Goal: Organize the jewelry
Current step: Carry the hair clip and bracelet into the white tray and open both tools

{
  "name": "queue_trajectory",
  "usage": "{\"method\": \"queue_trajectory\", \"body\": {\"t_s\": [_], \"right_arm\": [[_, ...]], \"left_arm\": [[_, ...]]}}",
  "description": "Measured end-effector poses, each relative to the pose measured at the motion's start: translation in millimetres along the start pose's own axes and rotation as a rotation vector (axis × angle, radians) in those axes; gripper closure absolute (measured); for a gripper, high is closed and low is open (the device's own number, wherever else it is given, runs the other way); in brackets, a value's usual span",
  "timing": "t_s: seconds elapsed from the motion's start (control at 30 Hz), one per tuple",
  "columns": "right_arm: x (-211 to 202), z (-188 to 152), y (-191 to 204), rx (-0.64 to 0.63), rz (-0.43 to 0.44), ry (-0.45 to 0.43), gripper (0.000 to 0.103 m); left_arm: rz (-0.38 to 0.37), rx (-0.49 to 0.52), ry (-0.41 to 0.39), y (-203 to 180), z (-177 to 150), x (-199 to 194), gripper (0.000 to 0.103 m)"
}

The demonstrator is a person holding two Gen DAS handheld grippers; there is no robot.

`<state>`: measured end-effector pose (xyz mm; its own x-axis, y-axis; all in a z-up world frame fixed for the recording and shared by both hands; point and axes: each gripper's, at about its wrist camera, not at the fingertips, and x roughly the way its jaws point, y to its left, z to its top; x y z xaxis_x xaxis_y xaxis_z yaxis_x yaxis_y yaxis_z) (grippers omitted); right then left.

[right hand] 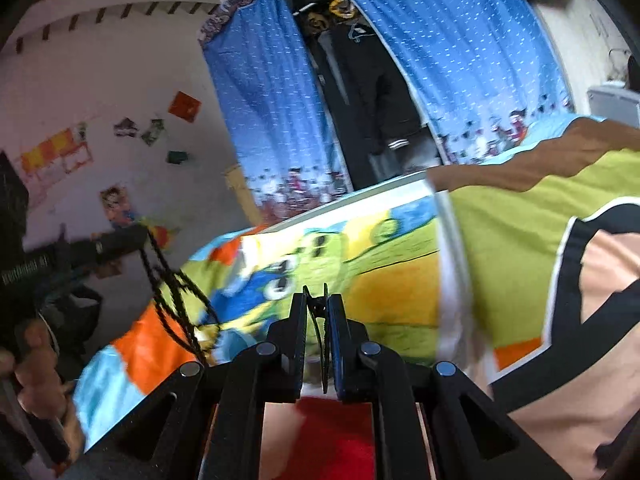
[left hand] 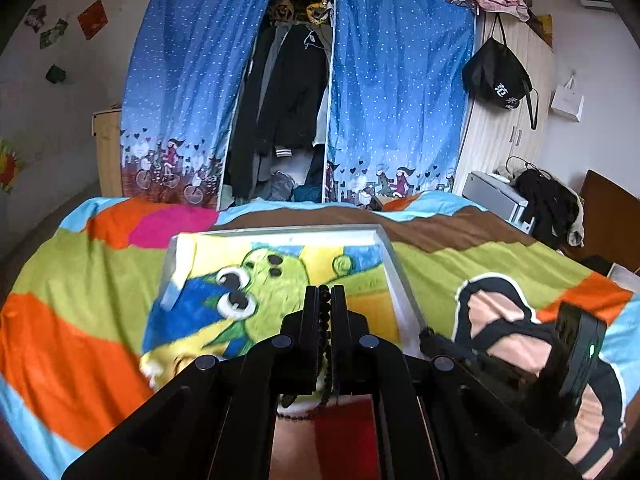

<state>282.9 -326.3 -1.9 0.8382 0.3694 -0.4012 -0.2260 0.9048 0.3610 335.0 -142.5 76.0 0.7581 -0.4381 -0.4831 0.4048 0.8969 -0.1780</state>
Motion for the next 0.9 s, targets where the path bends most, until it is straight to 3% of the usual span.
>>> {"method": "queue_trajectory", "body": {"t_s": [0.27, 0.43, 0.8, 0.9], "right_arm": [[35, -12, -40, 0.013, -0.141, 0.074, 0.092], [45, -23, -46, 0.027, -0.152, 0.119, 0.092], [59, -32, -54, 0.035, -0.19, 0.182, 0.092], [58, -30, -55, 0.038, -0.203, 0.183, 0.087]], "left_arm": [[-0.019, -0.055, 0.054, 8, 5, 80, 0.1], [-0.024, -0.123, 0.132, 15, -16, 121, 0.1], [-0.001, -0.215, 0.272, 35, -57, 143, 0.1], [0.024, -0.221, 0.291, 38, -60, 141, 0.1]]}}
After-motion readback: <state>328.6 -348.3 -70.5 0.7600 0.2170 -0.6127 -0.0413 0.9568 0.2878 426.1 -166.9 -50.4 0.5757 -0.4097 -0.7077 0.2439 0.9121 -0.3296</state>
